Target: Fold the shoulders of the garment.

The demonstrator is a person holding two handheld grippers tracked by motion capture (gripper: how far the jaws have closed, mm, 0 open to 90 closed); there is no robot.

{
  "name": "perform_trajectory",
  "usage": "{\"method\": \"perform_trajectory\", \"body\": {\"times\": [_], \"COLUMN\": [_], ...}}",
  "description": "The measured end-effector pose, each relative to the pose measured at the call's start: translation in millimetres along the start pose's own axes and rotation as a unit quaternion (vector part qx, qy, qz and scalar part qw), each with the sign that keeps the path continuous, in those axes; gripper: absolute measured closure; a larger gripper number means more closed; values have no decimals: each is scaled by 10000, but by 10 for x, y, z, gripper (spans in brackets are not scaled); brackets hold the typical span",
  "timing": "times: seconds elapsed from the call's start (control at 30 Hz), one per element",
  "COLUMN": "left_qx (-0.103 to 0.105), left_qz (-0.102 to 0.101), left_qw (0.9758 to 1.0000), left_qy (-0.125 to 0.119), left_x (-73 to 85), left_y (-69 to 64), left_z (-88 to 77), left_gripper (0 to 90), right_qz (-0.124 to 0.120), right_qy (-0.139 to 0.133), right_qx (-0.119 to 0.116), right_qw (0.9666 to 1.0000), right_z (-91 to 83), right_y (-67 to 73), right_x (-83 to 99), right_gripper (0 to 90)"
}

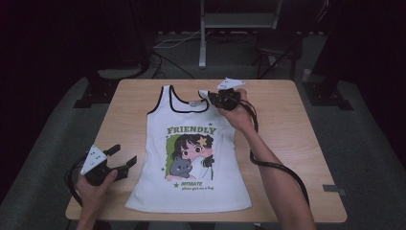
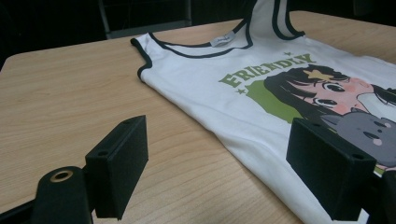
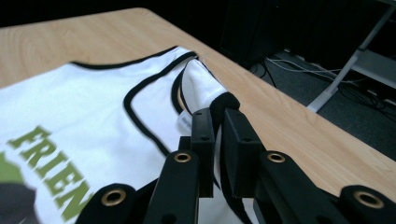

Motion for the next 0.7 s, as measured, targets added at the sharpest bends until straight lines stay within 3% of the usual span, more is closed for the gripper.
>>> {"method": "perform_trajectory", "body": {"times": [0.23,0.4,0.53,0.7], "left_qx": [-1,-6,-7,-9], "left_qz": [0,8,13,29], "left_qw": [10000,10000,10000,10000], "left_qy": [6,14,8,20], "left_x": [0,0,0,0], "left_y": [-4,-6,-4,-10], "left_z": [4,3,1,4], "left_gripper": [207,208,207,208], "right_qz": [-404,-795,-871,-895], "right_qy": [153,260,309,488], "right_qx": [-103,-167,-343,-376], "right_qw": [9990,9964,9951,9941], "right_z": [-66,-87,-88,-44], "right_y": [231,395,511,564], "right_x": [100,120,158,239], "right_gripper": [824,822,812,731]}}
Point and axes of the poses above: each handheld gripper's, and its own axes: z roughly forward along the jaws, x roughly out of its underside, y roughly to its left, the point moved 3 cm from there along z, roughly forward along the jaws, and after that the axes turned 3 degrees about -z, right-handed, at the moved point
